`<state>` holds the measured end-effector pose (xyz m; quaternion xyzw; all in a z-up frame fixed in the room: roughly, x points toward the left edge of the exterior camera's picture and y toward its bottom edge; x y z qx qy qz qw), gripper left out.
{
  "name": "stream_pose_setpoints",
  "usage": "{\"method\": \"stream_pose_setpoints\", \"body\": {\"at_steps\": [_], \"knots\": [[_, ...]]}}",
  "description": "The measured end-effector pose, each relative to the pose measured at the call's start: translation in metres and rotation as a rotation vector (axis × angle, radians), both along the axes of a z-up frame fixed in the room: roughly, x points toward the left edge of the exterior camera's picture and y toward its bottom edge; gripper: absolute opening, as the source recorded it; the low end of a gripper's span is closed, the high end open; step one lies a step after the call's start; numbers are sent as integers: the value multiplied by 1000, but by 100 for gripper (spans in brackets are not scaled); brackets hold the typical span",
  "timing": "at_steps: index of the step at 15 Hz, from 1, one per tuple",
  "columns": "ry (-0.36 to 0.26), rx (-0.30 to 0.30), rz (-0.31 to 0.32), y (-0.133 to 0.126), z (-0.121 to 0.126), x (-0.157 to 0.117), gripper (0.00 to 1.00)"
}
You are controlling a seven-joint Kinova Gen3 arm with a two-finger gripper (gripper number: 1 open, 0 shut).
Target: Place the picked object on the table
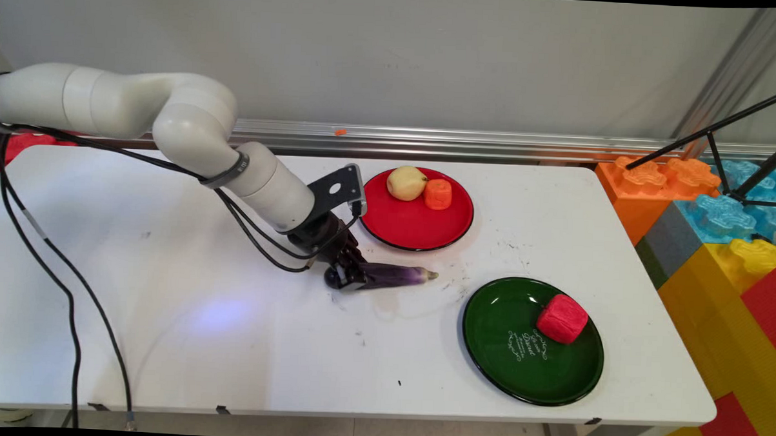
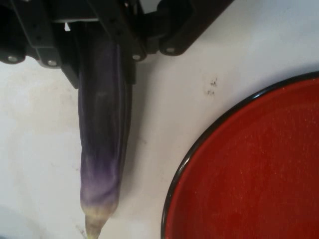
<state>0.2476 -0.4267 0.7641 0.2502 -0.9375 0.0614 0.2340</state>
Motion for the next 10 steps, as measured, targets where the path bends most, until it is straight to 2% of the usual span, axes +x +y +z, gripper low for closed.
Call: {"method": "stream_pose_setpoints", "body": {"at_steps": [4, 5, 10], "knots": [[1, 0, -3, 1, -2, -2, 0], [1, 1, -7, 1, -3, -2, 100], [7, 2, -12, 1, -2, -6, 100]]}}
